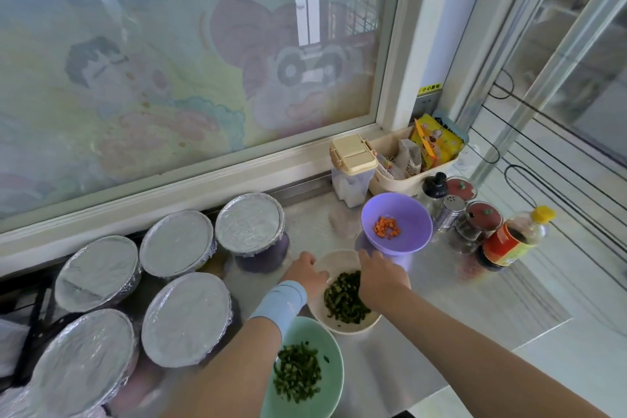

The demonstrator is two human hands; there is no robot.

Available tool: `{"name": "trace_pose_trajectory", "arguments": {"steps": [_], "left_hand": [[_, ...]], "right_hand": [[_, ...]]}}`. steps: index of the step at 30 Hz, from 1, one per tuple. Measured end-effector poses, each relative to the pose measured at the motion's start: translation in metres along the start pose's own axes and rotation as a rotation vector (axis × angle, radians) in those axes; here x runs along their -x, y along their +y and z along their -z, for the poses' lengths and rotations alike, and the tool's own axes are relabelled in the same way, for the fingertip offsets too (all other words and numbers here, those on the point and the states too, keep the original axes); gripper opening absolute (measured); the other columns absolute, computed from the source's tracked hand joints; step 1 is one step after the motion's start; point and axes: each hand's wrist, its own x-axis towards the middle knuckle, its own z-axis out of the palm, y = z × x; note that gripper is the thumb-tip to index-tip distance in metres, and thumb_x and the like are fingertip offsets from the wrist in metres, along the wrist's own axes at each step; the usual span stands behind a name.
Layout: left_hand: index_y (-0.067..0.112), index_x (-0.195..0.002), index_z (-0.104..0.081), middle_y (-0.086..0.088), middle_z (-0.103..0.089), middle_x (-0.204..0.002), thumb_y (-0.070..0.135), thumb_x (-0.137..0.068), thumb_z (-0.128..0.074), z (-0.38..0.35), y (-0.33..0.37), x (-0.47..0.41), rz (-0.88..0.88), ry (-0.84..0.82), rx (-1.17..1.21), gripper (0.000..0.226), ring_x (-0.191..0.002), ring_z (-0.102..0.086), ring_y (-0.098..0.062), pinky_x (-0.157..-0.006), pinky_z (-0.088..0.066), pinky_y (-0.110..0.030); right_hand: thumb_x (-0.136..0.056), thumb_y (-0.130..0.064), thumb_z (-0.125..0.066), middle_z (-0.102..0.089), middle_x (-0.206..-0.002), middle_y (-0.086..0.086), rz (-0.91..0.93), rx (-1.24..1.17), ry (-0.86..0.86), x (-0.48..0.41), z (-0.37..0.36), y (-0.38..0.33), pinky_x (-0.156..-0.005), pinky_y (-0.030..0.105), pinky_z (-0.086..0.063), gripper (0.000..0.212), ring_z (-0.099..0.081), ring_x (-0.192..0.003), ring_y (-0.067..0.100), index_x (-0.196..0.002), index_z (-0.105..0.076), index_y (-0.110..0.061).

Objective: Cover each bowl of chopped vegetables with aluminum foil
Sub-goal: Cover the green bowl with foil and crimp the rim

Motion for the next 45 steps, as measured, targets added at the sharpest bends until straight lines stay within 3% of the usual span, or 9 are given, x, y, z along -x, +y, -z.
{"name": "trace_pose_trajectory", "arguments": {"steps": [6,11,15,21,25,28,33,39,45], "left_hand": [[0.025,-0.12,-0.052,0.0,-0.06,-0.123,0.042,-0.091,-0.046,0.016,-0.002,-0.001,0.011,-0.023,0.008,0.034,-0.105,-0.057,-0.022,-0.092,-0.045,-0.034],[0.016,-0.123,-0.056,-0.008,-0.057,-0.127,0.025,-0.097,-0.045,0.069,-0.022,-0.011,0.109,0.331,0.173,0.03,-0.112,-0.057,-0.029,-0.087,-0.041,-0.031],[0.01,-0.128,-0.051,-0.013,-0.054,-0.132,0.02,-0.094,-0.048,0.102,-0.057,-0.023,0.328,0.425,0.349,0.036,-0.118,-0.055,-0.033,-0.094,-0.041,-0.036],[0.008,-0.126,-0.055,-0.013,-0.061,-0.125,0.022,-0.091,-0.049,0.113,-0.092,-0.036,0.449,0.362,0.456,0.038,-0.11,-0.059,-0.034,-0.09,-0.045,-0.035],[0.015,-0.118,-0.054,-0.008,-0.06,-0.123,0.03,-0.091,-0.05,0.117,-0.092,-0.042,0.415,0.323,0.544,0.032,-0.112,-0.056,-0.033,-0.099,-0.042,-0.037],[0.02,-0.106,-0.056,-0.007,-0.063,-0.115,0.04,-0.084,-0.05,0.114,-0.091,-0.048,0.39,0.314,0.526,0.03,-0.105,-0.058,-0.032,-0.1,-0.044,-0.042],[-0.003,-0.111,-0.064,-0.025,-0.067,-0.112,0.027,-0.087,-0.052,0.106,-0.073,-0.061,0.255,0.224,0.614,0.04,-0.104,-0.065,-0.04,-0.089,-0.056,-0.047],[0.002,-0.108,-0.065,-0.022,-0.068,-0.108,0.036,-0.072,-0.054,0.094,-0.041,-0.082,0.167,0.153,0.739,0.05,-0.088,-0.062,-0.029,-0.092,-0.054,-0.052],[0.016,-0.083,-0.063,-0.009,-0.054,-0.072,0.032,-0.072,-0.058,0.081,-0.019,-0.105,0.179,0.059,0.805,0.02,-0.068,-0.049,-0.019,-0.072,-0.042,-0.032]], "right_hand": [[-0.094,-0.017,-0.042,-0.047,-0.135,0.012,0.044,-0.015,0.064,-0.019,0.029,-0.019,-0.088,0.039,-0.048,0.047,-0.053,-0.117,0.031,-0.14,-0.037,-0.01],[-0.096,-0.021,-0.043,-0.045,-0.141,0.007,0.155,-0.2,0.038,-0.052,0.05,-0.062,-0.099,0.039,-0.045,0.045,-0.048,-0.125,0.028,-0.141,-0.042,-0.021],[-0.091,-0.019,-0.047,-0.049,-0.137,0.006,0.189,-0.274,0.039,-0.084,0.054,-0.102,-0.1,0.039,-0.045,0.049,-0.051,-0.123,0.028,-0.14,-0.042,-0.027],[-0.091,-0.019,-0.045,-0.033,-0.148,0.007,0.289,-0.169,0.043,-0.119,0.05,-0.162,-0.108,0.04,-0.035,0.057,-0.036,-0.133,0.028,-0.146,-0.034,-0.027],[-0.095,-0.027,-0.041,-0.011,-0.162,-0.002,0.329,-0.142,0.038,-0.133,0.041,-0.173,-0.11,0.04,-0.033,0.052,-0.026,-0.141,0.025,-0.147,-0.036,-0.035],[-0.097,-0.03,-0.039,-0.01,-0.162,-0.002,0.309,-0.173,0.043,-0.137,0.033,-0.167,-0.108,0.04,-0.035,0.045,-0.033,-0.135,0.027,-0.141,-0.044,-0.033],[-0.096,-0.03,-0.042,-0.011,-0.162,0.005,0.23,-0.258,0.043,-0.141,0.032,-0.142,-0.107,0.036,-0.037,0.04,-0.044,-0.126,0.036,-0.135,-0.052,-0.03],[-0.096,-0.033,-0.042,-0.01,-0.162,0.001,0.108,-0.272,0.069,-0.142,0.035,-0.097,-0.11,0.043,-0.034,0.045,-0.037,-0.133,0.032,-0.141,-0.044,-0.033],[-0.095,-0.038,-0.041,-0.011,-0.16,0.0,0.063,-0.268,0.079,-0.147,0.043,-0.066,-0.111,0.046,-0.033,0.048,-0.031,-0.139,0.029,-0.143,-0.04,-0.034]]}}
